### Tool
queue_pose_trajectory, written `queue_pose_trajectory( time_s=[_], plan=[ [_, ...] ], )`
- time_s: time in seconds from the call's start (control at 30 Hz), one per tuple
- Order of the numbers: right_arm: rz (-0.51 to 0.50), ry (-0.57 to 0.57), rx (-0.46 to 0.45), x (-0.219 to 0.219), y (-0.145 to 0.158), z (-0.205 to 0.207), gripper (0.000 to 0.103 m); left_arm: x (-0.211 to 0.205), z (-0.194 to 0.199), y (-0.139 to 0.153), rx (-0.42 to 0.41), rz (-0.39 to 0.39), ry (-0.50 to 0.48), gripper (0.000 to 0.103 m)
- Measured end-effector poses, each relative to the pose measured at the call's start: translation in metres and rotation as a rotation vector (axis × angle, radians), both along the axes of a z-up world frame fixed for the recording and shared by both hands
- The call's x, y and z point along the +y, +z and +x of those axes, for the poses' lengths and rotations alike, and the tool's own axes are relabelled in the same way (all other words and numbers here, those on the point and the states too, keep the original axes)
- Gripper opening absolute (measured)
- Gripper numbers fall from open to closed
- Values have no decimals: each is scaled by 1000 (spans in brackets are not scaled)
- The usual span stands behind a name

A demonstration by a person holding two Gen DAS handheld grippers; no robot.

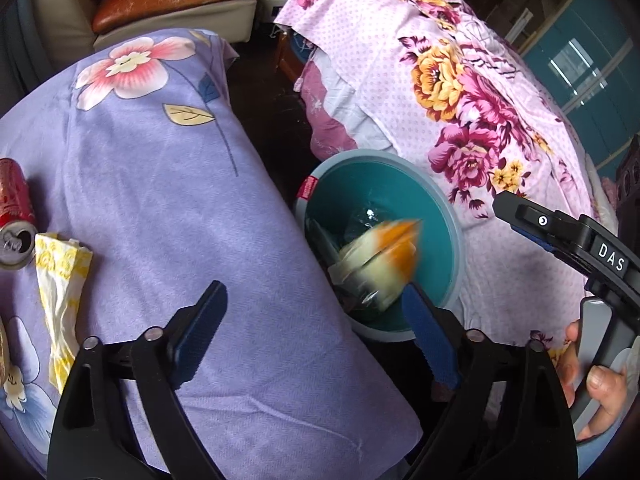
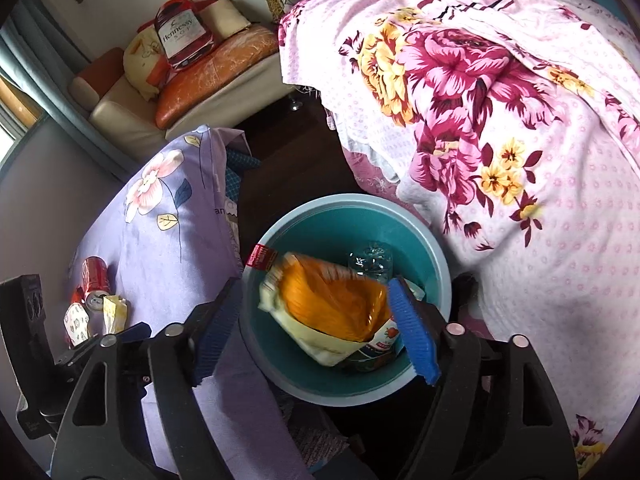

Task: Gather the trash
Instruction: 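Move both grippers back over the trash pile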

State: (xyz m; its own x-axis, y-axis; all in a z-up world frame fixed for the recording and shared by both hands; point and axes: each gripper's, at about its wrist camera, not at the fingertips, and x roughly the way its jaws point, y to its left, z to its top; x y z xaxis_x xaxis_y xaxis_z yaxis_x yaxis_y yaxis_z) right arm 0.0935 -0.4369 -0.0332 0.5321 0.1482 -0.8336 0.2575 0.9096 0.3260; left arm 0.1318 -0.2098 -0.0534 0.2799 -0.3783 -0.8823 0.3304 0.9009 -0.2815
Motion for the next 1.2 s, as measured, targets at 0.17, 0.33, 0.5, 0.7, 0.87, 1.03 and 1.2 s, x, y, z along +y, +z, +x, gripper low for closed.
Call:
queue_pose_trajectory(
  time_s=[0.17, 0.33, 0.5, 0.7, 0.87, 1.03, 1.2],
  plan=[
    [-2, 10, 19, 11, 3, -1, 78, 18, -3, 4, -4, -13, 23, 91],
    [-11, 35, 36, 30, 5, -2, 78, 42, -9, 6, -1, -21, 56, 92],
    [-17, 75, 34, 55, 10, 0, 78, 72, -15, 12, -12, -30, 104, 92],
    [-29, 139, 34, 92, 17, 5, 78, 116, -23, 20, -33, -35, 170, 92],
    [-44, 184, 33, 124, 24, 7, 78, 156, -29, 23, -43, -45, 228, 92],
    [-59, 237, 40, 156, 27, 10, 78, 195, -35, 25, -54, -47, 289, 92],
    [-68, 305, 66, 192, 21, 14, 78, 238, -41, 20, -43, -58, 363, 92]
  ],
)
